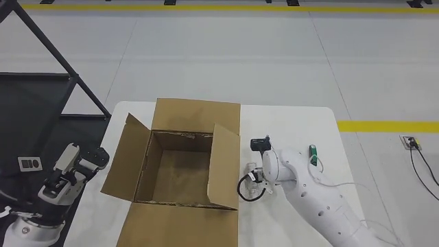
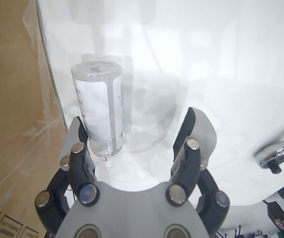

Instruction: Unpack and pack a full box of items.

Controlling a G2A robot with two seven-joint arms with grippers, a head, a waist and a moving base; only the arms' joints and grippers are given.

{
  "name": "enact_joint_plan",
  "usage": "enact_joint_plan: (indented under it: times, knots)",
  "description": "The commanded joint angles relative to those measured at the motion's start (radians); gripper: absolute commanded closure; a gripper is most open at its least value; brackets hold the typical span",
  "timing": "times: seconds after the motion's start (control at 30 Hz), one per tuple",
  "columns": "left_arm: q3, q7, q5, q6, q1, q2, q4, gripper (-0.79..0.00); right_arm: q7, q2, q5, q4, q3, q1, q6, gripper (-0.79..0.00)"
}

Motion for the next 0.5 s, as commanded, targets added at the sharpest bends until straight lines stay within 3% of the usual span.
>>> enact_joint_plan:
  times: [0.0, 0.07, 0.2, 0.37, 0.47]
  knots:
    - [0.000, 0.000, 0.000, 0.000, 0.000, 0.000, 0.000, -0.785, 0.001, -0.005, 0.002, 0.011, -0.004, 0.007, -0.001, -0.613]
    - [0.000, 0.000, 0.000, 0.000, 0.000, 0.000, 0.000, -0.785, -0.001, -0.010, 0.002, 0.021, -0.005, 0.011, 0.001, -0.468]
    - [0.000, 0.000, 0.000, 0.000, 0.000, 0.000, 0.000, -0.785, -0.001, -0.015, -0.003, 0.029, -0.004, 0.013, 0.001, -0.385]
    - [0.000, 0.000, 0.000, 0.000, 0.000, 0.000, 0.000, -0.785, -0.001, -0.016, -0.014, 0.019, 0.008, 0.006, 0.001, -0.372]
    - [0.000, 0.000, 0.000, 0.000, 0.000, 0.000, 0.000, -0.785, 0.000, -0.016, -0.021, 0.013, 0.019, 0.000, 0.000, -0.296]
